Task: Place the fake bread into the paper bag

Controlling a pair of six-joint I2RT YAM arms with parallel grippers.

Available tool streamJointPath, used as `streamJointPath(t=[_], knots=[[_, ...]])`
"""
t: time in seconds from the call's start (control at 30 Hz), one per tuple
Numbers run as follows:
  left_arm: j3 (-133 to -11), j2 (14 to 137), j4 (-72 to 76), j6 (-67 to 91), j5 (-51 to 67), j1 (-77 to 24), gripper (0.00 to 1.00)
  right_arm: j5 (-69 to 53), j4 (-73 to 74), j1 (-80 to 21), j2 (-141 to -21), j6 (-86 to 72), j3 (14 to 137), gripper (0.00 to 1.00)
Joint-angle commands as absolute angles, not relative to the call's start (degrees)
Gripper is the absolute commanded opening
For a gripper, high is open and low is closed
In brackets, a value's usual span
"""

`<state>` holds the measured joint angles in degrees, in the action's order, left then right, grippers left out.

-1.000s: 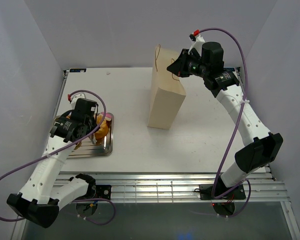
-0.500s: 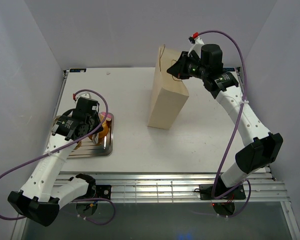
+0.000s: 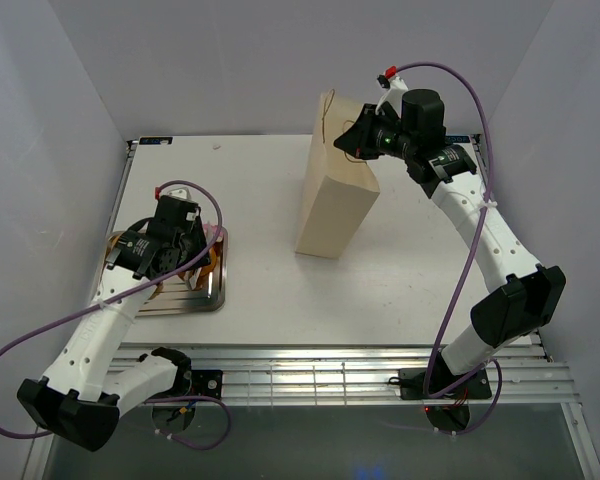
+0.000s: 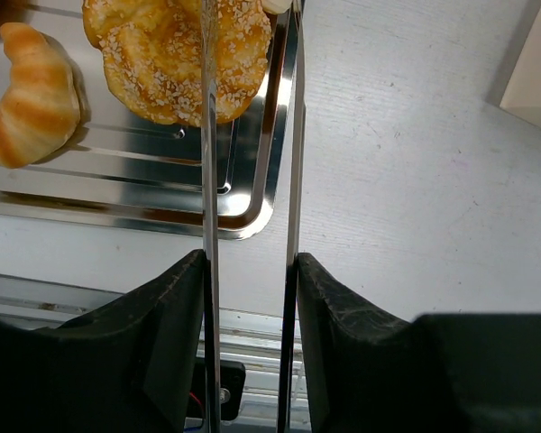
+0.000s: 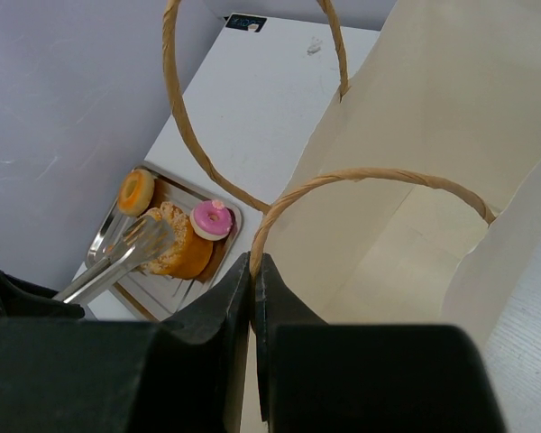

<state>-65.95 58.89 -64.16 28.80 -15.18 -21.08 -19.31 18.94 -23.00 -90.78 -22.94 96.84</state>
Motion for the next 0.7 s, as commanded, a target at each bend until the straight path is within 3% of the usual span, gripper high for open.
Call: streamJointPath(t=[0.0,0.67], knots=[[-65.83,58.89,-62.93,26.46,-15.38,-20.74,0.54,-19.86,16.44,-22.85,-88.95,-23.02,96.24,0.08],[-67.32,64.24,-63.99,24.52,-15.91,-20.92,0.56,-20.04,16.00,-22.85,-89.30,-22.85,95.71,0.08]])
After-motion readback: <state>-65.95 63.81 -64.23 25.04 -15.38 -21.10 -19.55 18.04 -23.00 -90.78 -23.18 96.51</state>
